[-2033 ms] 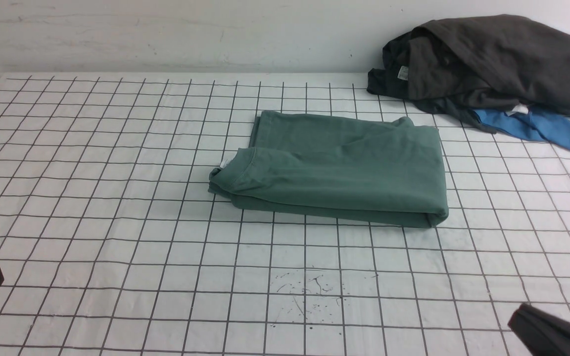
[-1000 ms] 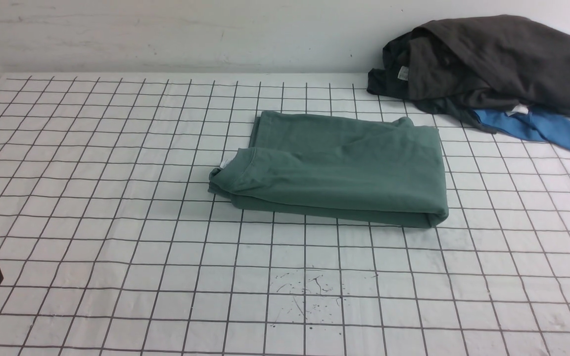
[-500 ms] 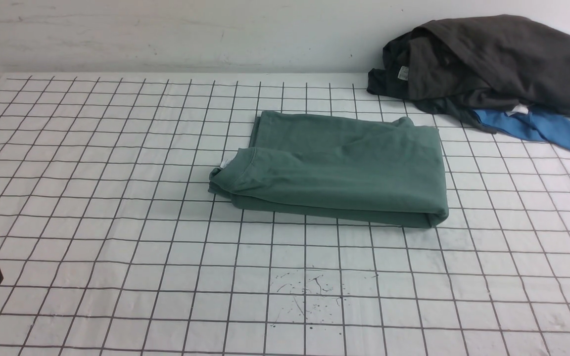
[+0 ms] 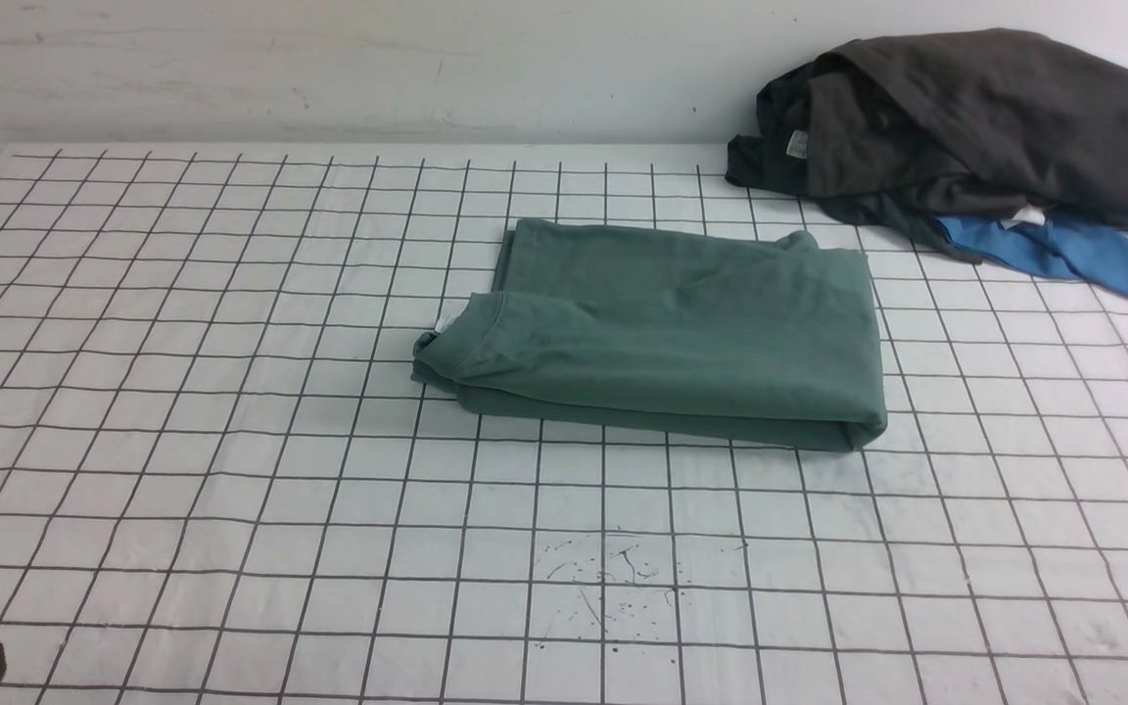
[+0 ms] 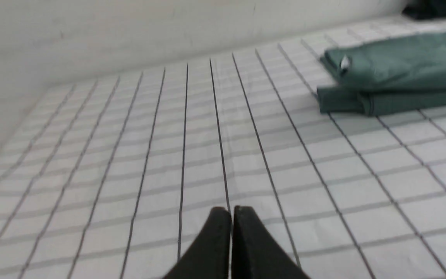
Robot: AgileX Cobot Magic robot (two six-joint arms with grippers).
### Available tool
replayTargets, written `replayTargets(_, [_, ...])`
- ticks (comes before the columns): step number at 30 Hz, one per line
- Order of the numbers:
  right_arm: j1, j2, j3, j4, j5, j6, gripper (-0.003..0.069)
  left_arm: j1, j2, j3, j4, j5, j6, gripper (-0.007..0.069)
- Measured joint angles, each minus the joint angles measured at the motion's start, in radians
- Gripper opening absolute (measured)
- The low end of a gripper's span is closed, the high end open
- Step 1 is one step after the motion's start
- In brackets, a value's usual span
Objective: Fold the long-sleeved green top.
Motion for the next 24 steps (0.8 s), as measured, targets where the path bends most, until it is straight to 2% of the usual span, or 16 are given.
replayTargets(3, [0.000,0.000,0.000,0.000,0.000,0.000,-0.0014,0.003,0.000,0.002,-0.013,0.080,-0.003,-0.0007])
replayTargets(9, [0.000,0.000,0.000,0.000,0.000,0.000,-0.0014,0.004,0.000,0.002,-0.021,0.084,-0.029,-0.0007])
replayTargets(13, [0.000,0.000,0.000,0.000,0.000,0.000,-0.0014,0.004,0.000,0.002,-0.024,0.085,-0.089,-0.0007])
replayTargets(24, [0.000,0.000,0.000,0.000,0.000,0.000,-0.0014,0.004,0.000,0.002,-0.024,0.085,-0.097,-0.0007])
